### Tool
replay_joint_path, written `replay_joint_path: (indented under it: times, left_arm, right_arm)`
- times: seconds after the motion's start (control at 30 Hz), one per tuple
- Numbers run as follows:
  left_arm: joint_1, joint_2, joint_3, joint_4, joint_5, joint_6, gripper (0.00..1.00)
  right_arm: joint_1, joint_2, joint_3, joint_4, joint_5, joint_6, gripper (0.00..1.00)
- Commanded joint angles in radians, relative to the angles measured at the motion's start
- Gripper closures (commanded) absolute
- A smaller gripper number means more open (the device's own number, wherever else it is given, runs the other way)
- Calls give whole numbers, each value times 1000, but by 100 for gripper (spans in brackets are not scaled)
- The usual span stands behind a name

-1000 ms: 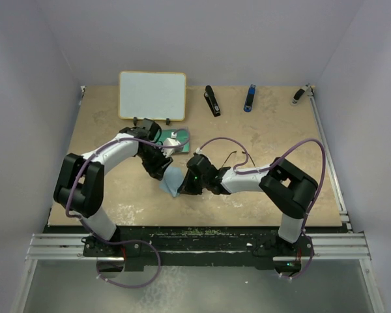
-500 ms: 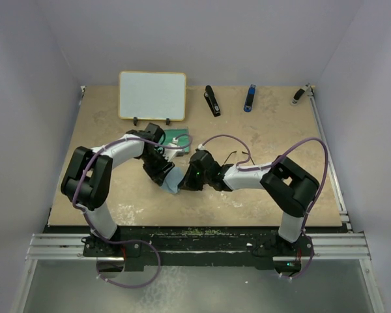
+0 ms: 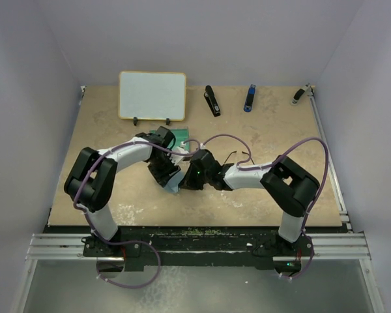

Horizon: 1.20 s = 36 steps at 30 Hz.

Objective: Organize the sunglasses
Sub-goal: Fold the glasses cleaning cloth at the center of the board.

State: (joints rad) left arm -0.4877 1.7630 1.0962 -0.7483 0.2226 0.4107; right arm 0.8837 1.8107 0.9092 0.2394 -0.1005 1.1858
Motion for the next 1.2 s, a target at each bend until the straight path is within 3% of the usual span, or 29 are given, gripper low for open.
replay_joint_path:
  times: [0.0, 0.3, 0.77, 0.87, 0.97, 1.07, 1.17]
  left_arm:
    - [-38, 64, -32, 59, -8, -19, 46]
    - [-118, 145, -43, 67, -95, -28, 46]
    - [-188, 195, -41, 39, -110, -10, 49]
    - [-190, 208, -39, 28, -93, 4, 59]
    - [-190, 225, -47, 25, -82, 20, 82]
    - [-190, 233, -45, 21, -69, 26, 94]
    - [-192, 234, -44, 22, -66, 28, 96]
  right_arm:
    - [-6, -25, 13, 28, -11, -3, 100]
    - [-18, -28, 8, 28, -15, -2, 100]
    - [-46, -30, 26, 29, -37, -11, 100]
    - [-50, -28, 30, 29, -40, -12, 100]
    - [-51, -25, 35, 29, -45, -12, 100]
    - [-51, -22, 37, 31, -48, -14, 100]
    - [-52, -20, 38, 32, -51, -14, 100]
